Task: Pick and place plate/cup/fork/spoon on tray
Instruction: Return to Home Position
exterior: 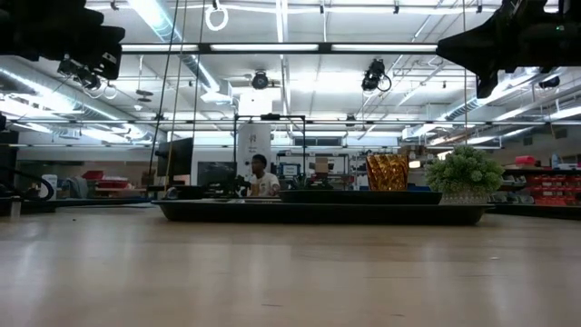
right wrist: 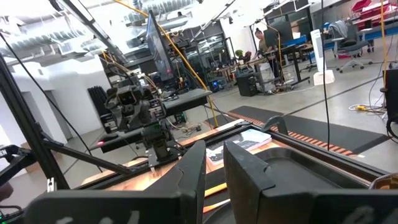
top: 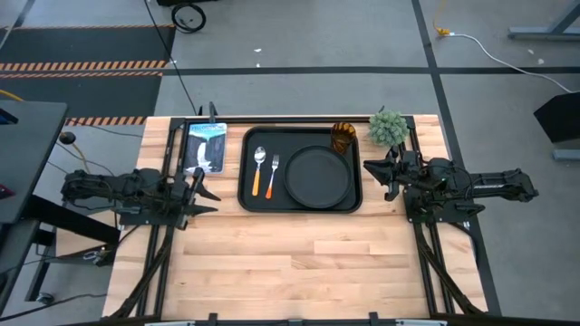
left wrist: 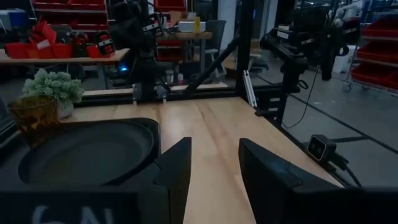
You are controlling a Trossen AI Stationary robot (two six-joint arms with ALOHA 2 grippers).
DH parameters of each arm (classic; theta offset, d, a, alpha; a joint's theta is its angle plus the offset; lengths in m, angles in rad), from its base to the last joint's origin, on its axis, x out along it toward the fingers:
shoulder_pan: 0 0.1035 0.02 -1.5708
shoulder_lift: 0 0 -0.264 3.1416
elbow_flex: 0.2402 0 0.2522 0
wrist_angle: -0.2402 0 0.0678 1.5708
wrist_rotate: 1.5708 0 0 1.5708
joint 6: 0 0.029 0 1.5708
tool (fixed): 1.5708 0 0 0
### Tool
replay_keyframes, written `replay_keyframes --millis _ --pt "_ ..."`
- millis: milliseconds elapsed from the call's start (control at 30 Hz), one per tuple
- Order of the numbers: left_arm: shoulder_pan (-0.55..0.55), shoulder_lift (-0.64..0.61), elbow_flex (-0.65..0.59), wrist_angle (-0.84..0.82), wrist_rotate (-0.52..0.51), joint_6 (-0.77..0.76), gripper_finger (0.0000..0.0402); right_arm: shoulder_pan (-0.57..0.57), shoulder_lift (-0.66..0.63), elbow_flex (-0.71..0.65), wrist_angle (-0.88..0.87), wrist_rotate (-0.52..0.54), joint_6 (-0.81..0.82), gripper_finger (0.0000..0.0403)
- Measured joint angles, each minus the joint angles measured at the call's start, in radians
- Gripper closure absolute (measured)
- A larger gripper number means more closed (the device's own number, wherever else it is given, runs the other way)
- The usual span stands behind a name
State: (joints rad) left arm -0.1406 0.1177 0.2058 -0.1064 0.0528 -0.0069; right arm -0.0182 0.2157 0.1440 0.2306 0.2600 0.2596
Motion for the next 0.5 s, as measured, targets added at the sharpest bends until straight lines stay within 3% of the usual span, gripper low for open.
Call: replay_keyframes --millis 500 --pt "0.0 0.006 0.0 -0.002 0.0 -0.008 0.026 0.0 0.0 0.0 0.001 0.0 0.0 0.0339"
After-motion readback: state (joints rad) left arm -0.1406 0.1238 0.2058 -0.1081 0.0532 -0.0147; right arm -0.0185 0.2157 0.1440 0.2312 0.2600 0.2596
